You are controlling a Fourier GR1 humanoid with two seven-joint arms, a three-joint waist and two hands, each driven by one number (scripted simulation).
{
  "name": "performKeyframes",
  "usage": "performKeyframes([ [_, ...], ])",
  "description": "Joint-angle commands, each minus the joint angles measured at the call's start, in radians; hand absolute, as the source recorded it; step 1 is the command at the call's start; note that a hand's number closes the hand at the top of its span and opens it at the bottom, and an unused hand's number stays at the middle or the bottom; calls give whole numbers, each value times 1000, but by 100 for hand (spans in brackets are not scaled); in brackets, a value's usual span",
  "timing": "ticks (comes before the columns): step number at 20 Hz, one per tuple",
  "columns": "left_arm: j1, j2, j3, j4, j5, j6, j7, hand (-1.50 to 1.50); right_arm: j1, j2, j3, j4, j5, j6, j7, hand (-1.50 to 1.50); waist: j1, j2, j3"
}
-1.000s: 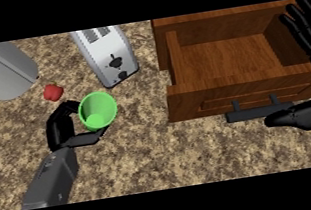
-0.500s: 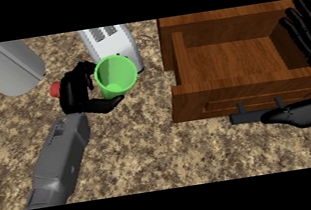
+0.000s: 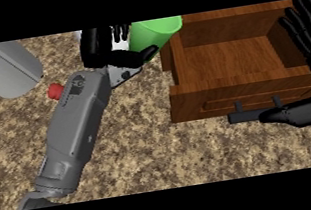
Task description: Pick up the cup, place it into the drawer and close the drawer
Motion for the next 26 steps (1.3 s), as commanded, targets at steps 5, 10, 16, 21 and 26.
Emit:
performKeyframes([
  [5,-254,-8,-127,105,73,241,191,150,17,-9,-24,9,-23,26,-50,-150,-43,11,0],
  [10,-380,-8,-191,239,115,285,326,150,-33,-17,-21,66,-11,25,-48,-150,-48,16,0],
  [16,-423,-8,-279,403,158,318,318,150,-68,-3,1,80,-12,30,-61,-150,-83,27,1],
  [21,-393,-8,-386,466,169,225,368,150,-109,-30,-10,104,-27,55,-64,-150,-131,41,2],
  [26,-346,-8,-442,471,192,220,340,150,-127,12,57,73,-26,55,-41,-150,-183,53,1],
])
